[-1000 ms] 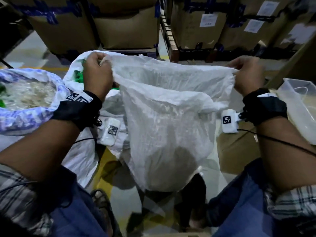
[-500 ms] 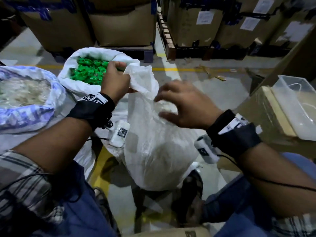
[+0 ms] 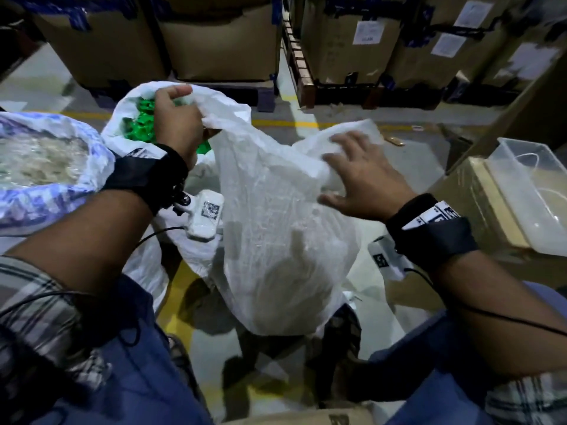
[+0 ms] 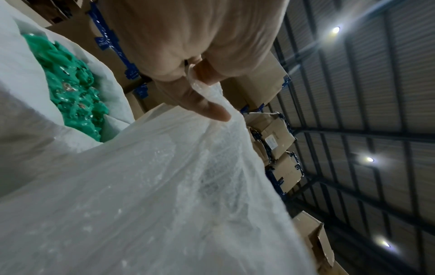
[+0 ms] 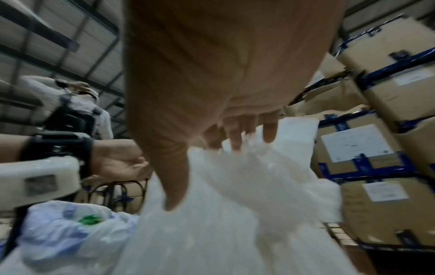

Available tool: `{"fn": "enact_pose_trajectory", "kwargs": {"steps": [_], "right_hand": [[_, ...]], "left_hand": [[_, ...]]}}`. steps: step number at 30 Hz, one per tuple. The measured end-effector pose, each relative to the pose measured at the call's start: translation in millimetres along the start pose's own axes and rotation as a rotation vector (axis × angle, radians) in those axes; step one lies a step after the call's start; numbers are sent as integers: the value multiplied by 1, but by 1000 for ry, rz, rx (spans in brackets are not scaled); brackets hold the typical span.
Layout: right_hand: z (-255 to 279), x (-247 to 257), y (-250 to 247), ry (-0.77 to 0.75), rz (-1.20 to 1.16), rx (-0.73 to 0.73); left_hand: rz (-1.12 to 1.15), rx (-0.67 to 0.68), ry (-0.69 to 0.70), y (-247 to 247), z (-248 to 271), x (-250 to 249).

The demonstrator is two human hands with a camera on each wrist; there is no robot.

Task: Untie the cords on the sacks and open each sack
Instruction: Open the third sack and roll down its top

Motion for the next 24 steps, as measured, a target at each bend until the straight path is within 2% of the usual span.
{"fn": "enact_pose_trajectory", "kwargs": {"steps": [1,3,6,8,9,10,12,14,15,16,18,19,21,24], "right_hand": [[0,17,-3,-96,-18,-29],[0,35,-5,-171,-30,-64],[1,32,-8,-189,-49,-78],[2,20,-10,-140,-113,-98],[3,16,-11,-126,-117,-125],[5,15,-13,-121,-104,-149],[7,21,-13,-143,-69,-184],[7,28,-16,-170,-56,-245],[8,30,-19,-177,-51,-288],[8,31,-22,-183,-44,-334],[9,31,-27,-197,-19,-426],[11,30,-29,-208,-4,-465],[13,29,-30,-229,21,-529],[18,28,-28,-260,55,-609]], "left_hand": [[-3,12,14,4,3,-2],[-44,18,42,10,7,-8],[-192,15,68,6,6,-13],[-377,20,95,1,3,-19],[-531,30,173,3,5,-27],[-682,55,314,9,12,-39],[-838,170,707,36,45,-67],[-894,404,1035,71,90,-79],[-962,535,1143,87,109,-74],[-1062,662,1191,99,124,-63],[-1243,850,1148,110,137,-37],[-1285,888,1097,111,137,-26],[-1288,872,1031,110,130,-15],[-1301,795,1039,112,125,-8]]}}
Point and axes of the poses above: each hand's wrist, its own z-axis away from the middle knuckle, its own y-axis out of the palm, x = y × z, the point moved 8 cm from there along -z, towards the middle knuckle, and after that the axes turned 2 degrees about -y, right-handed, at the moved point
